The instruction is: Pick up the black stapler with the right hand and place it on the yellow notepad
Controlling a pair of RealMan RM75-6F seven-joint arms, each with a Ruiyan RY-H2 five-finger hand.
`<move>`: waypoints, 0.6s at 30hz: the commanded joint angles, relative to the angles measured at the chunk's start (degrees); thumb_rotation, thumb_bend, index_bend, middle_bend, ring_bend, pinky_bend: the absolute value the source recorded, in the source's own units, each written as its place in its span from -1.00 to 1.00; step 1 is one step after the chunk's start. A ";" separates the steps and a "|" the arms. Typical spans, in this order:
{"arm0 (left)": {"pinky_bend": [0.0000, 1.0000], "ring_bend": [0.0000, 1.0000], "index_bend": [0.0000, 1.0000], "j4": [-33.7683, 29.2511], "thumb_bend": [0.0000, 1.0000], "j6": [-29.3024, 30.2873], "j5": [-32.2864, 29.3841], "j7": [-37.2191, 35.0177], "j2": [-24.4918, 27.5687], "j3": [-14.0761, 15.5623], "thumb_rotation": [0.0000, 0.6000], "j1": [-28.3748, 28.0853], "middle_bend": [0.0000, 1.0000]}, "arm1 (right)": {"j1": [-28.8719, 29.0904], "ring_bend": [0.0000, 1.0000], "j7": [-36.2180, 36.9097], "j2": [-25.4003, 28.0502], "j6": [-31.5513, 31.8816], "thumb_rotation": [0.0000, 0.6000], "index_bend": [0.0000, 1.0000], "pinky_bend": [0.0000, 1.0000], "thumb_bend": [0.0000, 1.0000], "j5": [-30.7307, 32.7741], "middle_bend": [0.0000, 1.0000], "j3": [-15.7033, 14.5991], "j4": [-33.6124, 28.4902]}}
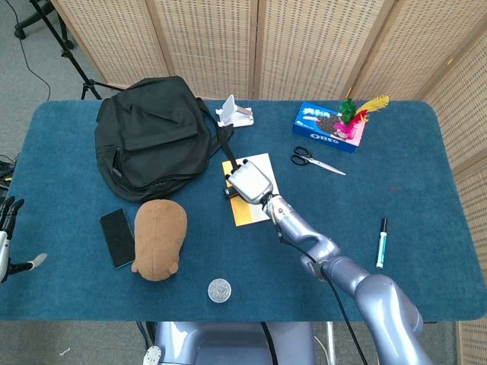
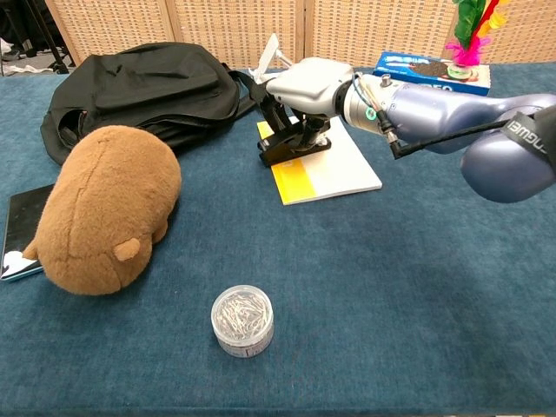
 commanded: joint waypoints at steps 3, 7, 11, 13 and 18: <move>-1.00 -1.00 -1.00 -0.05 -1.00 -0.14 -0.17 0.12 0.00 -0.01 1.00 -0.07 -1.00 | 0.13 -0.85 -1.73 3.04 -3.98 1.00 -0.95 -0.48 0.29 1.57 -0.99 -0.87 -4.56; -1.00 -1.00 -1.00 -0.23 -1.00 -0.22 -0.11 -0.14 0.09 0.03 1.00 -0.08 -1.00 | -1.32 -1.00 -6.10 6.32 -1.00 1.00 -1.00 -0.56 0.24 2.53 -1.00 -0.21 -10.97; -1.00 -1.00 -1.00 -0.49 -1.00 0.14 0.44 -0.54 0.34 0.15 1.00 0.05 -1.00 | -4.09 -1.00 -12.04 12.87 4.30 1.00 -1.00 -0.57 0.24 3.06 -1.00 0.59 -21.95; -1.00 -1.00 -1.00 -0.65 -1.00 0.22 1.00 -0.93 0.52 0.34 1.00 0.08 -1.00 | -6.58 -1.00 -15.59 18.25 8.22 1.00 -1.00 -0.57 0.24 3.14 -1.00 0.97 -29.86; -1.00 -1.00 -1.00 -1.19 -1.00 0.82 2.73 -1.91 1.00 0.83 1.00 0.27 -1.00 | -12.92 -1.00 -20.31 29.80 14.92 1.00 -1.00 -0.57 0.24 4.06 -1.00 0.81 -44.30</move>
